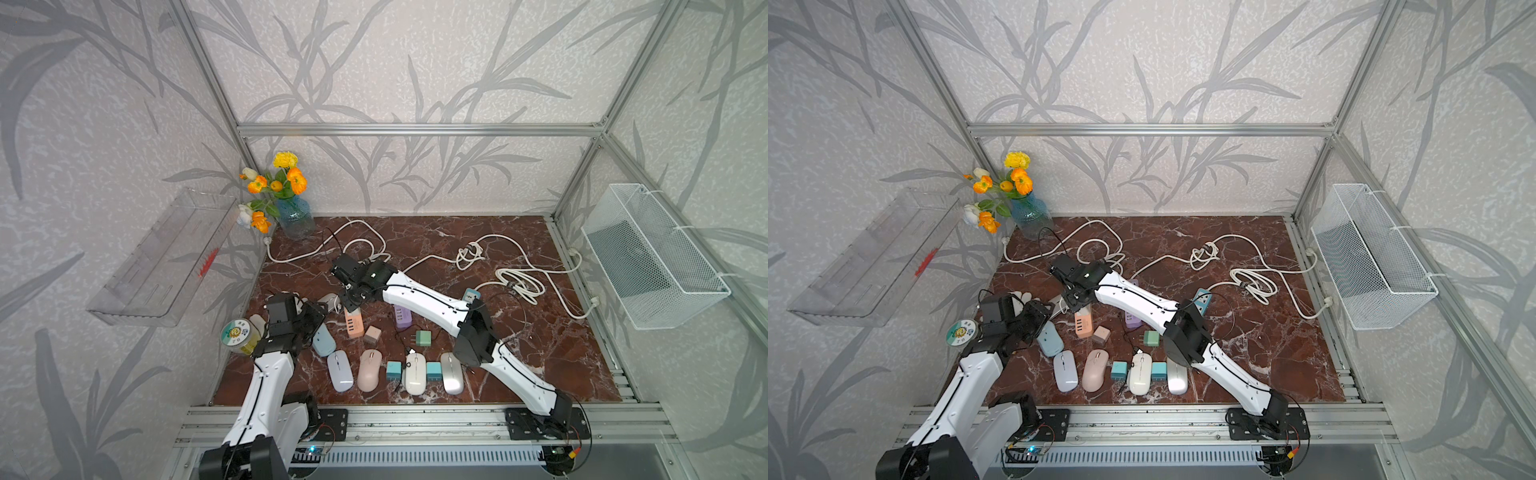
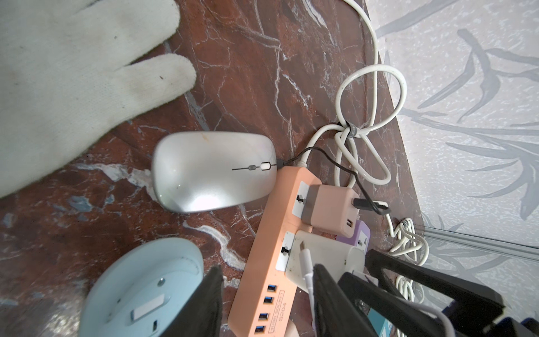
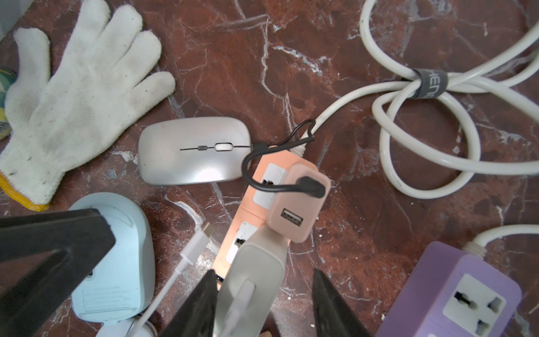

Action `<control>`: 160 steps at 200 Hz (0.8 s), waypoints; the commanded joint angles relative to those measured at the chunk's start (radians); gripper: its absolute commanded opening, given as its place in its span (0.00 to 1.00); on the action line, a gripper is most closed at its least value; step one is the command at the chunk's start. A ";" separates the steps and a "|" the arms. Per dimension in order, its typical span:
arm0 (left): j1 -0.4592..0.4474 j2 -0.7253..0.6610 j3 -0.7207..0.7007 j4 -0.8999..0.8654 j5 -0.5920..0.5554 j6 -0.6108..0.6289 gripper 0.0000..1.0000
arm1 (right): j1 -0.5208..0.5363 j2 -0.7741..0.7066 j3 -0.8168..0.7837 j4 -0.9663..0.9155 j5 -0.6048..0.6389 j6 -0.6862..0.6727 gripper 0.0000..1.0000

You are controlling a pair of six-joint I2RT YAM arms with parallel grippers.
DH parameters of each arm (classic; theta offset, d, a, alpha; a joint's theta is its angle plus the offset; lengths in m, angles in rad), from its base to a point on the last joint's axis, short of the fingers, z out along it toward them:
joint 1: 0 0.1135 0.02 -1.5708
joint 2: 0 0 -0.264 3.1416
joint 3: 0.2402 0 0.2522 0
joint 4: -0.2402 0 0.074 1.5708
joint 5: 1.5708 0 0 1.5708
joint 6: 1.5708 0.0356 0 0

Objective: Unplug the wireless mouse
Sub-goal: Remove the plug from the socket.

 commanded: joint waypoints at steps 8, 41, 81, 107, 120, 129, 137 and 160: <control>0.005 0.005 -0.014 0.018 0.068 0.031 0.48 | -0.005 0.040 0.027 -0.038 -0.005 0.029 0.47; 0.004 0.025 -0.026 0.026 0.117 0.033 0.48 | -0.021 0.064 0.058 -0.063 -0.025 0.047 0.42; -0.013 0.029 -0.047 0.063 0.134 0.018 0.48 | -0.022 0.086 0.076 -0.095 -0.040 0.060 0.36; -0.050 0.054 -0.061 0.113 0.147 0.001 0.44 | -0.023 0.084 0.079 -0.102 -0.039 0.064 0.29; -0.073 0.073 -0.068 0.153 0.146 -0.015 0.41 | -0.022 0.076 0.080 -0.106 -0.038 0.066 0.25; -0.092 0.088 -0.072 0.183 0.142 -0.027 0.39 | -0.046 0.068 0.079 -0.108 -0.038 0.067 0.23; -0.110 0.105 -0.075 0.215 0.140 -0.039 0.37 | -0.059 0.061 0.077 -0.111 -0.035 0.068 0.22; -0.158 0.161 -0.078 0.312 0.132 -0.075 0.32 | -0.074 0.030 0.054 -0.104 -0.036 0.063 0.21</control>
